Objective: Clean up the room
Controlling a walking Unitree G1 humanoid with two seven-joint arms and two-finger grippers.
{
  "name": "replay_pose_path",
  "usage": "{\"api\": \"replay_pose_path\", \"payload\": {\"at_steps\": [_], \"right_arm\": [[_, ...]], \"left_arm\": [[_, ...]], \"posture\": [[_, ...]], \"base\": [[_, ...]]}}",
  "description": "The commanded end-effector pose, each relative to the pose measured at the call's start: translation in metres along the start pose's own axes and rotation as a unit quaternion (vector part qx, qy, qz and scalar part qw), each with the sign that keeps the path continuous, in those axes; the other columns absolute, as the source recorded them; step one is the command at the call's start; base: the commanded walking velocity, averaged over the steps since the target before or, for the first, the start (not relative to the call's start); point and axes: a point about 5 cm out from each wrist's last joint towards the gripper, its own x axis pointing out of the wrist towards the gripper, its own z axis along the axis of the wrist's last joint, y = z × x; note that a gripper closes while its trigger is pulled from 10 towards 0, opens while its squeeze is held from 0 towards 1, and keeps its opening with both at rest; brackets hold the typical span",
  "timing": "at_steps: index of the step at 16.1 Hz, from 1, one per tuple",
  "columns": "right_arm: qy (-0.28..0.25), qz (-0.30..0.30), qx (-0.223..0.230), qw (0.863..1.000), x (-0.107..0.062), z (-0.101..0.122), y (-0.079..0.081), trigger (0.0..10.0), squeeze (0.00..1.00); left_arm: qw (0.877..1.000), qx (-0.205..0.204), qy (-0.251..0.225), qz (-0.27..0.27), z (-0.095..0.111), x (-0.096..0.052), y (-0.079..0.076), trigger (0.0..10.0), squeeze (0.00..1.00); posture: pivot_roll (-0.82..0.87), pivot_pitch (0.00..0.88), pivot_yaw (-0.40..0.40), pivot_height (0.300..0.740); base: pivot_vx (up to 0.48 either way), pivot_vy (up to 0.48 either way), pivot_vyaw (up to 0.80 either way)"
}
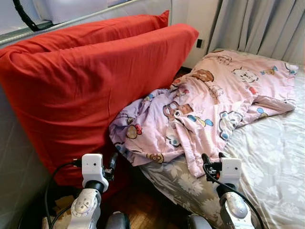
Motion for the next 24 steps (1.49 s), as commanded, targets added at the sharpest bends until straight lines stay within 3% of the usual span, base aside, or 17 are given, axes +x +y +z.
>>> {"api": "replay_pose_path", "payload": {"at_steps": [1, 24], "right_arm": [[0.006, 0.003, -0.002, 1.000, -0.0009, -0.0030, 0.0005, 10.0, 0.00], [0.004, 0.018, -0.003, 1.000, -0.0023, -0.0036, 0.0060, 10.0, 0.00]], "left_arm": [[1.000, 0.000, 0.000, -0.005, 0.0019, 0.0015, -0.0013, 10.0, 0.00], [1.000, -0.001, 0.001, -0.013, 0.0019, 0.0019, -0.0028, 10.0, 0.00]], "posture": [[-0.02, 0.014, 0.020, 0.621], [-0.02, 0.016, 0.023, 0.621]], "base": [[0.266, 0.000, 0.00], [0.296, 0.000, 0.00]]}}
